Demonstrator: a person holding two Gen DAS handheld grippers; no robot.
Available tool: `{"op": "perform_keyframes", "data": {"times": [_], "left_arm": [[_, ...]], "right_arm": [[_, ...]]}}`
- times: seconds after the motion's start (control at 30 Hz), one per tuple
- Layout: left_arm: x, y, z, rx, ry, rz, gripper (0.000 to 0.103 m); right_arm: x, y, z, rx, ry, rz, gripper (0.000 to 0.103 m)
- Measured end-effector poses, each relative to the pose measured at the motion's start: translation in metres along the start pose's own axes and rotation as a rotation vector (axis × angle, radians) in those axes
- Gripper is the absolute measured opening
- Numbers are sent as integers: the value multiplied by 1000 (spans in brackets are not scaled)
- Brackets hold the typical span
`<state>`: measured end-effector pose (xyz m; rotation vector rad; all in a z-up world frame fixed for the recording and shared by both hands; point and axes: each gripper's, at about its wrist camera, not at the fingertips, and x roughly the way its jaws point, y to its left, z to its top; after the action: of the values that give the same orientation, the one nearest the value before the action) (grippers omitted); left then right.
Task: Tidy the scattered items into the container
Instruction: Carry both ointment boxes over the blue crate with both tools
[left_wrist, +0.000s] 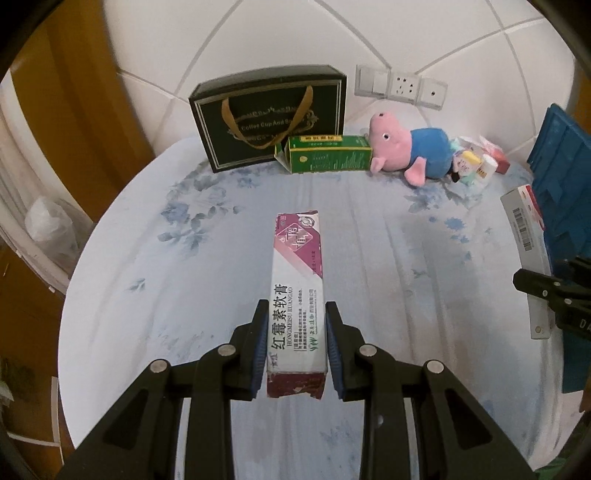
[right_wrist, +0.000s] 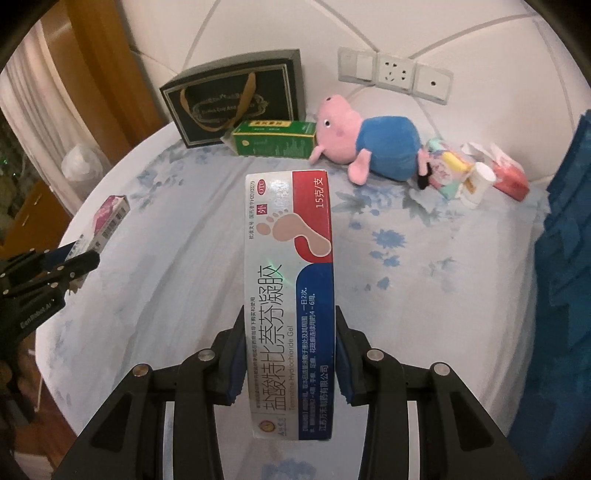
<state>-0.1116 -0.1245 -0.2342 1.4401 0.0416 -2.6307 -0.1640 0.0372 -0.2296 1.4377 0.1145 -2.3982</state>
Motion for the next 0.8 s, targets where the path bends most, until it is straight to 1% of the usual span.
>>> {"op": "perform_keyframes", "data": {"times": [0.2,0.3,0.5,0.63,0.8], "left_arm": [[-47,-3,-5,6,-24,3,28],[-70,-7,-8,10,-42,4,28],[-116,-20,-11,16,-82,6,28],[-144,-33,-8,29,-107,12,28],[-182,-57,4,47,-168,7,28]], "right_arm": [[-46,3,-10,7,-30,23,39],[-72,8,-19,-16,-56,29,39],[-114,8,-31,-33,-77,33,39],[-139,-2,-37,-37,-86,16,39],[-166,-21,-45,-31,-102,10,39]]}}
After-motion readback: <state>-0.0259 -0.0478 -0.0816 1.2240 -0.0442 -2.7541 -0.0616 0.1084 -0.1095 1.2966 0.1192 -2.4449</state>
